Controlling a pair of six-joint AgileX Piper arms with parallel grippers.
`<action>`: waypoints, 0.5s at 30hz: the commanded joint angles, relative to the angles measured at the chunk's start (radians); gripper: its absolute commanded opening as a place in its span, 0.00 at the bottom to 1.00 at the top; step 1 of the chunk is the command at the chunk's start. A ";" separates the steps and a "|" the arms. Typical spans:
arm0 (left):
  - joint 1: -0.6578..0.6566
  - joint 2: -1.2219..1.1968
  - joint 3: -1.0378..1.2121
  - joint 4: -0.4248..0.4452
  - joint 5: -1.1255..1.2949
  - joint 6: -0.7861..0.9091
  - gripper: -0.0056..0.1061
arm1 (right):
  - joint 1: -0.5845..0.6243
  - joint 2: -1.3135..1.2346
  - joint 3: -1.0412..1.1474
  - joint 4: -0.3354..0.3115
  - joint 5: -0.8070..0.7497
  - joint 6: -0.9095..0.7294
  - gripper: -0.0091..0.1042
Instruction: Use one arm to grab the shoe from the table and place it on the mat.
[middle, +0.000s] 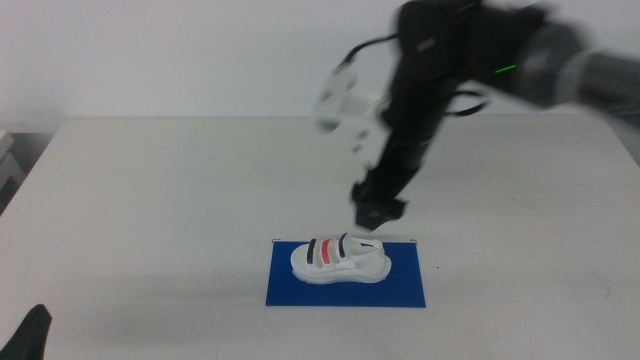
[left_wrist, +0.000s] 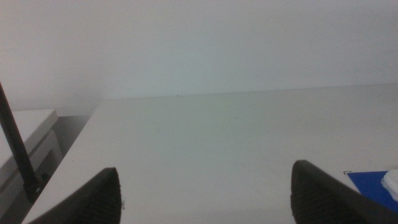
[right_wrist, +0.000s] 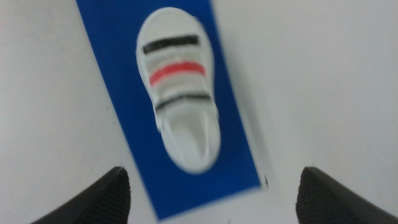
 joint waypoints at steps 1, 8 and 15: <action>-0.004 -0.013 0.007 -0.010 -0.082 -0.005 0.89 | -0.049 -0.183 0.087 0.041 -0.071 0.047 0.82; -0.004 -0.013 0.007 -0.010 -0.082 -0.005 0.89 | -0.218 -0.607 0.470 0.121 -0.338 0.226 0.77; -0.004 -0.013 0.007 -0.010 -0.082 -0.005 0.89 | -0.410 -1.030 0.868 0.109 -0.608 0.363 0.72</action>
